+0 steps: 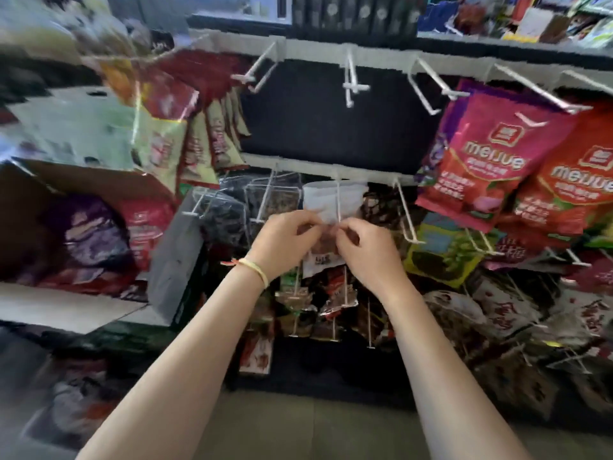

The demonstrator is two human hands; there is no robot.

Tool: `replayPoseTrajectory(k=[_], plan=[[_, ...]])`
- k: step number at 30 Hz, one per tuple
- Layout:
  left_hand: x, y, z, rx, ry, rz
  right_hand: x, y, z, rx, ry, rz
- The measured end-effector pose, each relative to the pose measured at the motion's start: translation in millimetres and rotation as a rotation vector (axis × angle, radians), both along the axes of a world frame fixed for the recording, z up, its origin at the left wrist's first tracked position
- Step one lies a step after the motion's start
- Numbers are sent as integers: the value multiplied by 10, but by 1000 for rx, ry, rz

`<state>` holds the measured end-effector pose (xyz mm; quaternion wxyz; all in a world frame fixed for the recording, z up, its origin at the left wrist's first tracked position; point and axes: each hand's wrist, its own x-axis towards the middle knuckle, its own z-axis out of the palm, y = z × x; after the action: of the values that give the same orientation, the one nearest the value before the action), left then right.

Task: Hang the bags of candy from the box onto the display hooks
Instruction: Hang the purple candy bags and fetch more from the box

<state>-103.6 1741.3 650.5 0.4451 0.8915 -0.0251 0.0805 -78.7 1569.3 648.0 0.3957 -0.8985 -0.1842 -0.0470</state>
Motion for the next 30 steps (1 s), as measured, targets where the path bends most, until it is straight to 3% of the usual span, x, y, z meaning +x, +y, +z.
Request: replayPoseTrajectory(k=[6,11,15,19,22,25,27,30], plan=[[-910,1887,-228,-60,122,267,-610,1783,-48,-24,165,190],[-1192,2976,-476,222,305,362,-895,2805,-91,-44,231,310],[-1130,3553,-565,502,575,290,-773,3392,-219,-146,354,339],[-789,3903,-581,501,972,94,-437,3960,-395,-327,457,307],[-504,4112,-639,567,1114,92,-143,4321,-474,-327,531,248],[-257,4375,-843,552,1067,188,104,4610,-581,-323,578,191],[-143,4578,-1030,596,915,266,223,4777,-701,-343,612,168],[-78,4861,-1266,505,755,420,340,4978,-929,-391,659,140]])
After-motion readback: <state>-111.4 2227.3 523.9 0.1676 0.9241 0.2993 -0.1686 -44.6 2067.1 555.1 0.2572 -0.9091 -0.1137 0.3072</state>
